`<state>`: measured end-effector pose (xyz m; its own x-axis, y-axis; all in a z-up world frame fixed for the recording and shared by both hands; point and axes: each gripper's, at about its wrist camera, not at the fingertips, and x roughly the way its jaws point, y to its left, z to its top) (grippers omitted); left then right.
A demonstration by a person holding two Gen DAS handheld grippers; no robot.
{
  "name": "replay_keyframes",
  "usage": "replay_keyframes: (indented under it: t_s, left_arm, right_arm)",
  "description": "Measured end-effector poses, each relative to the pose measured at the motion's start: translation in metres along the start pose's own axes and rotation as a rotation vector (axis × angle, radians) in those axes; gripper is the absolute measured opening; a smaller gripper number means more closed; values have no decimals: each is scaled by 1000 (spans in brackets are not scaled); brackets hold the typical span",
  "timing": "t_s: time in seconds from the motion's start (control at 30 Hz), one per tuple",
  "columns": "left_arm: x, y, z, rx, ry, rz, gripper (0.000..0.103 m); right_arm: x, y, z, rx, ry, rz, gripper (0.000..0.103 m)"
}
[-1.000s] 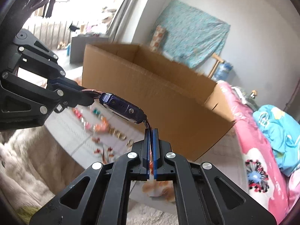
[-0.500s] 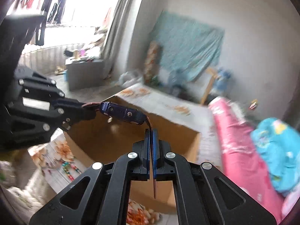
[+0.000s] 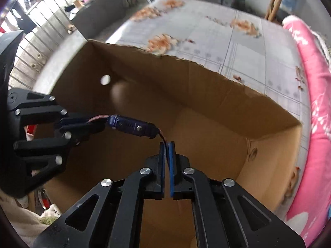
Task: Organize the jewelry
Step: 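Lift the pink watch with both grippers over the cardboard box, then lower the watch into the box and open both grippers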
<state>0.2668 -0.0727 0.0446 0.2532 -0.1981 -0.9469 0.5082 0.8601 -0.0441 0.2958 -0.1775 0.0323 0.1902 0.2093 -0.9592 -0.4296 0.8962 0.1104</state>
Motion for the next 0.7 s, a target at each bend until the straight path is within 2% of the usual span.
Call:
replay_keyframes:
  t_s: [0.03,0.1,0.2,0.27,0.37,0.5,0.63,0.7]
  left_arm:
    - [4,3,3,-7,9,14,19]
    - [7,11,6,-33,3,42,30]
    - [-2,21,11,-74,-54,35,35]
    - [-13,23,13,-91,-95,9,39]
    - [-32,20,10,-89,-158,24,45]
    - [-64,15,-6,-76,-244,51,58]
    - [-100,11,-35,-88,-338,27,75]
    - [-115,9,-54,-115,-376,-1,79]
  right_arm:
    - [8,-8,7,10,13,3,8]
    - [14,-17,17,44,12,-13,13]
    - [10,-22,22,53,-43,-52,19]
    - [1,-22,19,57,-84,-43,20]
    - [-15,-22,10,66,-147,-64,20]
    - [-47,-16,-13,93,-256,-42,22]
    - [-94,1,-50,115,-415,-17,40]
    - [-115,11,-77,139,-500,6,47]
